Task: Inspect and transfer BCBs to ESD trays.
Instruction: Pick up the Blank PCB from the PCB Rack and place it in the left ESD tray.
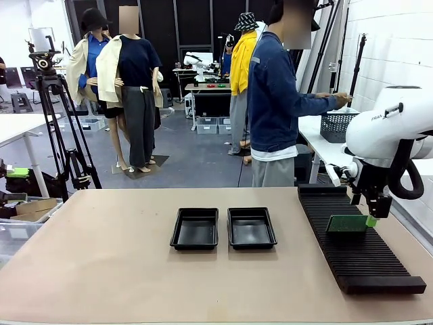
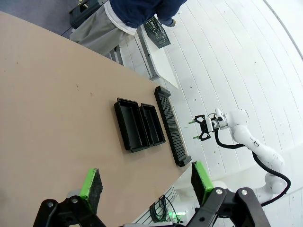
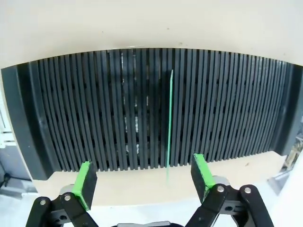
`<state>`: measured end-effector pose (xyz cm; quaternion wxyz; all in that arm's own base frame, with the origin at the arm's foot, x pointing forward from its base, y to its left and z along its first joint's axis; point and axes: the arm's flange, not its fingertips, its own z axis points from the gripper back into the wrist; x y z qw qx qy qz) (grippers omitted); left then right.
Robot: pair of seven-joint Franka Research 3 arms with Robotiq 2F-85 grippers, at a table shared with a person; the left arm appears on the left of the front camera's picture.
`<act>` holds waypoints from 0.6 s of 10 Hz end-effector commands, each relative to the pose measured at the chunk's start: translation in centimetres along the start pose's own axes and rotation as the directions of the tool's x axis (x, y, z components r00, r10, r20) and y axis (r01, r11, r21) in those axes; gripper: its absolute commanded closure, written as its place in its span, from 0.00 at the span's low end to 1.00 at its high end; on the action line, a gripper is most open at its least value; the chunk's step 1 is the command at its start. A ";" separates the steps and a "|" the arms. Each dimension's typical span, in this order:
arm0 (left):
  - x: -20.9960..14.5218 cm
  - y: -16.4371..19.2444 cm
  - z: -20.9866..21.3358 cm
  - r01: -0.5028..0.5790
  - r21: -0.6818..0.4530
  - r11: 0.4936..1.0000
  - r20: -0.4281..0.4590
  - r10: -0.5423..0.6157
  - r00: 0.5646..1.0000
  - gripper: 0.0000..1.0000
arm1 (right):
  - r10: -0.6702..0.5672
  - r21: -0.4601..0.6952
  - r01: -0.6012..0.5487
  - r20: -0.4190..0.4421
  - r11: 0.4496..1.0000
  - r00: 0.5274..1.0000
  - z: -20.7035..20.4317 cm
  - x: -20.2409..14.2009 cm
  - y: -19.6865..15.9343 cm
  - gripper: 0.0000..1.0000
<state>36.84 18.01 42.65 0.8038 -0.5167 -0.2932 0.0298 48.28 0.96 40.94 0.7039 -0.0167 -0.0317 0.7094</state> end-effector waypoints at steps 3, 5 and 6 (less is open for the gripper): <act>0.0 -0.2 0.2 -0.004 -0.018 1.000 0.011 0.004 1.000 0.00 | 0.018 -0.039 -0.015 0.072 0.999 0.997 -1.3 -0.2 -1.6 0.00; 0.0 -0.2 0.2 -0.004 -0.018 1.000 0.011 0.004 1.000 0.00 | 0.012 -0.051 -0.007 0.097 0.999 0.995 -2.2 -0.6 -2.2 0.00; 0.0 -0.2 0.2 -0.004 -0.018 1.000 0.011 0.004 1.000 0.00 | 0.012 -0.058 -0.006 0.101 0.998 0.995 -2.8 -0.7 -2.3 0.00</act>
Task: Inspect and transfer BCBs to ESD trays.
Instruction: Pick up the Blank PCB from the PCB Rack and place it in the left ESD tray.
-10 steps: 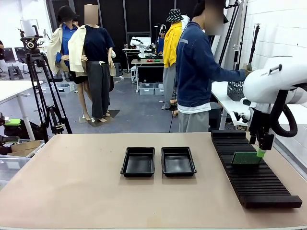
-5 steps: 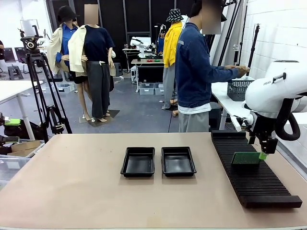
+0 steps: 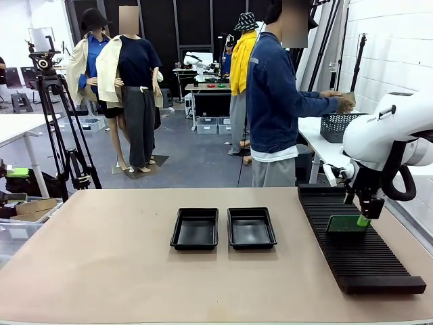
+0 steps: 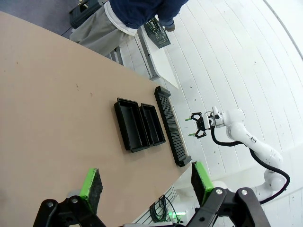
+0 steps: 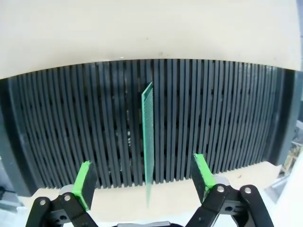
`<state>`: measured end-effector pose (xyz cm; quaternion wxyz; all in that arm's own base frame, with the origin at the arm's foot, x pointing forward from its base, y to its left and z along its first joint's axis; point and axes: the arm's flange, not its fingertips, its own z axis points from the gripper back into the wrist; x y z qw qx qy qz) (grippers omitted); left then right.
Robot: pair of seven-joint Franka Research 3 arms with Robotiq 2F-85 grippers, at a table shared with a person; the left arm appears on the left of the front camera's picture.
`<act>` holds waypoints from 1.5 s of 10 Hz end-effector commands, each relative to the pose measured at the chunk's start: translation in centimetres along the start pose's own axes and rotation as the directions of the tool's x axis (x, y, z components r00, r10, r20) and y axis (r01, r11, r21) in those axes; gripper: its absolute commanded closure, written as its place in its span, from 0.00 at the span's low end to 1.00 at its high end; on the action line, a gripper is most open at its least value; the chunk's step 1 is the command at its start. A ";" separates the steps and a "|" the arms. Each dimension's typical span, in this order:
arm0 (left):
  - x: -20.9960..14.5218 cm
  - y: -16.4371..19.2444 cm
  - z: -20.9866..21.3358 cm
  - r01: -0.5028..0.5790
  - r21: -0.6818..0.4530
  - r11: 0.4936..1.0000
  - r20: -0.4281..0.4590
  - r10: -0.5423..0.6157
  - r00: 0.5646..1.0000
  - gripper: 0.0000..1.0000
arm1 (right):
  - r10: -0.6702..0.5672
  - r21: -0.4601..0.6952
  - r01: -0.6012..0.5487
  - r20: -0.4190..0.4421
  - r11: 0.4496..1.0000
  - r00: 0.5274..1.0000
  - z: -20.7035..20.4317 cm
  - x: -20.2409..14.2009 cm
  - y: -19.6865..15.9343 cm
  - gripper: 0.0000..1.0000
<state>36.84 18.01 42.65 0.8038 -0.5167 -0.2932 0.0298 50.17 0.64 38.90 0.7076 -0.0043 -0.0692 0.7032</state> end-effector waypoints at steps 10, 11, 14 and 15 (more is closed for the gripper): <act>0.0 -0.2 0.2 -0.004 -0.018 1.000 0.010 0.004 1.000 0.00 | 0.018 0.014 -0.019 0.067 1.000 0.998 -2.2 -1.5 -1.4 0.58; 0.0 -0.2 0.2 -0.004 -0.018 1.000 0.010 0.004 1.000 0.00 | 0.017 0.016 -0.018 0.067 1.000 0.998 -2.3 -1.5 -1.4 0.72; 0.0 -0.2 0.2 -0.004 -0.018 1.000 0.010 0.004 1.000 0.00 | 0.016 0.041 -0.018 0.056 0.999 0.998 -2.4 -1.3 -1.6 1.00; 0.0 -0.2 0.2 -0.004 -0.018 1.000 0.010 0.004 1.000 0.00 | 0.010 0.060 -0.013 0.050 0.998 0.999 -2.4 -1.3 -1.9 1.00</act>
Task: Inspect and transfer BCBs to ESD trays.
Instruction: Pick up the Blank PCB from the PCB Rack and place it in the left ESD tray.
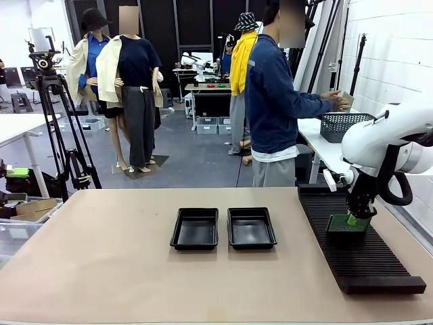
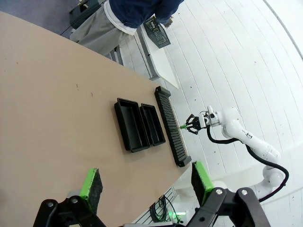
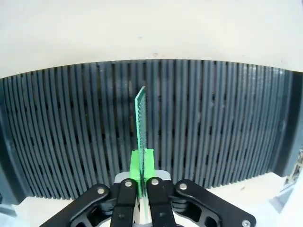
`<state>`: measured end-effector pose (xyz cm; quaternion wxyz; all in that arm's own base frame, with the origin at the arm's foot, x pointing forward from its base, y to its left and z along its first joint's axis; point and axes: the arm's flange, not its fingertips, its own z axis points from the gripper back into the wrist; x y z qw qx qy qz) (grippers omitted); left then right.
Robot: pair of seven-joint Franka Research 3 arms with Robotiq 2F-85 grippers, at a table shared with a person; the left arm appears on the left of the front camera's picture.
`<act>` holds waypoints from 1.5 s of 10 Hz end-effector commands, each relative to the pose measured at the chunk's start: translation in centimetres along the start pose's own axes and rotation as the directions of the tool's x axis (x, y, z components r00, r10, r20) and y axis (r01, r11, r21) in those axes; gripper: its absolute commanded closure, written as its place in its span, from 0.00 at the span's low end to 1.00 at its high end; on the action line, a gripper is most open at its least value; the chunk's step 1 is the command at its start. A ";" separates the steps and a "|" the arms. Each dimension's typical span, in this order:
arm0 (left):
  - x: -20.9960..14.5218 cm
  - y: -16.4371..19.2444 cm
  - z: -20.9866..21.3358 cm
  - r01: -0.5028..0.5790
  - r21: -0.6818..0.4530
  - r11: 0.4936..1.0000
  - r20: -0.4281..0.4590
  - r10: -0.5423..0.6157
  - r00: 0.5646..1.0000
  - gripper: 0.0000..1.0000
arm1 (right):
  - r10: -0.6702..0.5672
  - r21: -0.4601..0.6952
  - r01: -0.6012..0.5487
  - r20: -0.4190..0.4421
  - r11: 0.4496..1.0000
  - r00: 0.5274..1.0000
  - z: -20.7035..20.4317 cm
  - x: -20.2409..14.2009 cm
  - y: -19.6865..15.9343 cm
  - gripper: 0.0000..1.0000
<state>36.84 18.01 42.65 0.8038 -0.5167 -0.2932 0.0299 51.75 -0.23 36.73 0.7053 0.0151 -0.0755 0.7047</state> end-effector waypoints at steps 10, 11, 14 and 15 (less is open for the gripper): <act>0.0 -0.2 0.1 -0.004 -0.018 1.000 0.010 0.004 1.000 0.00 | -0.052 0.077 0.050 0.021 0.996 0.998 4.3 2.9 -0.7 1.00; 0.0 -0.2 0.1 -0.004 -0.018 1.000 0.010 0.004 1.000 0.00 | -0.058 0.069 0.058 0.007 0.996 0.998 5.2 3.9 -0.5 1.00; 0.0 -0.2 0.1 -0.004 -0.018 1.000 0.010 0.004 1.000 0.00 | -0.117 0.039 0.117 -0.009 0.992 0.993 7.6 7.3 0.7 1.00; 0.0 -0.2 0.1 -0.004 -0.018 1.000 0.010 0.004 1.000 0.00 | -0.160 0.019 0.159 0.006 0.987 0.987 8.3 8.3 1.1 1.00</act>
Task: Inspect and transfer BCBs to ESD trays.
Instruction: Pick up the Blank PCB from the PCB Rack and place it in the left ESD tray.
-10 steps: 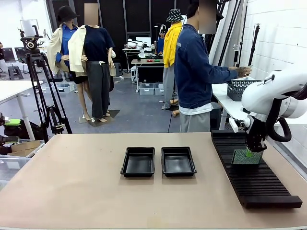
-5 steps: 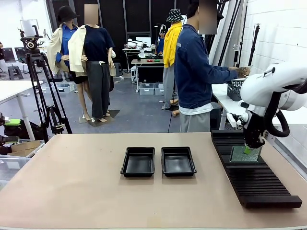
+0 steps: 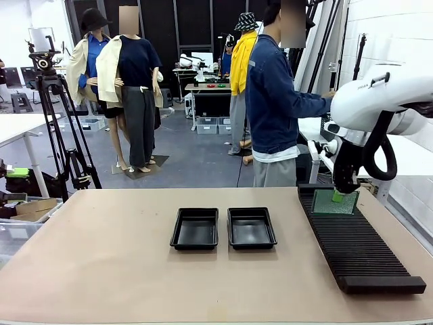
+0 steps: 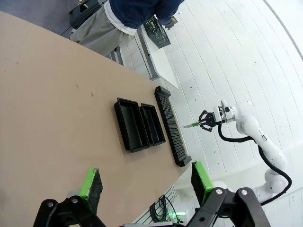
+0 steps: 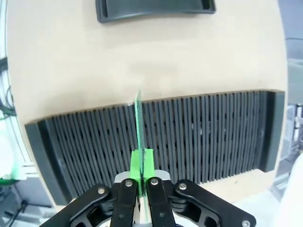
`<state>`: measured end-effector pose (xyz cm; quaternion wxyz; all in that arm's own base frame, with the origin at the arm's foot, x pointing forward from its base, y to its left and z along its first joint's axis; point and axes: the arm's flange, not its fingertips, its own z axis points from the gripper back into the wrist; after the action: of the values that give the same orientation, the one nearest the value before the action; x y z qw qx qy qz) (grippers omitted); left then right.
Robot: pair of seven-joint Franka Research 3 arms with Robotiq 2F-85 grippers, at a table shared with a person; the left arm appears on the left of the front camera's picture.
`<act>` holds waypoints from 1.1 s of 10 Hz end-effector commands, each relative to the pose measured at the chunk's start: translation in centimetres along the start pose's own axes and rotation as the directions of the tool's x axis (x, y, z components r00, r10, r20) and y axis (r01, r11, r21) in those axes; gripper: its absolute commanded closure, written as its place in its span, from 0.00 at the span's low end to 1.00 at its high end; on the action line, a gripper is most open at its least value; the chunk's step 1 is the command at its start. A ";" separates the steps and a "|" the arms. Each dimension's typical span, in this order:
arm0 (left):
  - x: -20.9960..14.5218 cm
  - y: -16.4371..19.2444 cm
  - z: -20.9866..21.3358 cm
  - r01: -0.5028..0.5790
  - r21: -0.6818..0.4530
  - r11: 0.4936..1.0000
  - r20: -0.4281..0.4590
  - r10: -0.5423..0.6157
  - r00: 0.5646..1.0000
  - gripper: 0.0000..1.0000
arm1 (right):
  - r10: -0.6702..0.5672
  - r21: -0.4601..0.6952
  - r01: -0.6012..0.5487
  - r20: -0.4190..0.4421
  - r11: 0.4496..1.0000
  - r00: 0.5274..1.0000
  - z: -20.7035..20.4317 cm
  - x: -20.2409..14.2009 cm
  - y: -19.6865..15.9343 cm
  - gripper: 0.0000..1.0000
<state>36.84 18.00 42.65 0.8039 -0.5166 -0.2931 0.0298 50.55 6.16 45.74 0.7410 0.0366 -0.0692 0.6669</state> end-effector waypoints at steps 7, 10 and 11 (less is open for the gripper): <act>0.0 -0.2 0.2 -0.004 -0.018 1.000 0.011 0.004 1.000 0.00 | -0.662 -0.228 0.652 0.041 0.723 0.748 -0.9 6.7 4.3 1.00; 0.0 -0.2 0.2 -0.004 -0.018 1.000 0.011 0.004 1.000 0.00 | -0.816 -0.131 0.846 0.223 0.518 0.534 -1.3 9.8 5.1 1.00; 0.0 -0.2 0.2 -0.004 -0.018 1.000 0.011 0.004 1.000 0.00 | -0.856 -0.083 0.896 0.269 0.436 0.442 -1.2 10.8 4.9 1.00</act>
<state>36.84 18.01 42.65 0.8040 -0.5164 -0.2932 0.0299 46.92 16.46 46.43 0.9653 0.0304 -0.1456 0.2147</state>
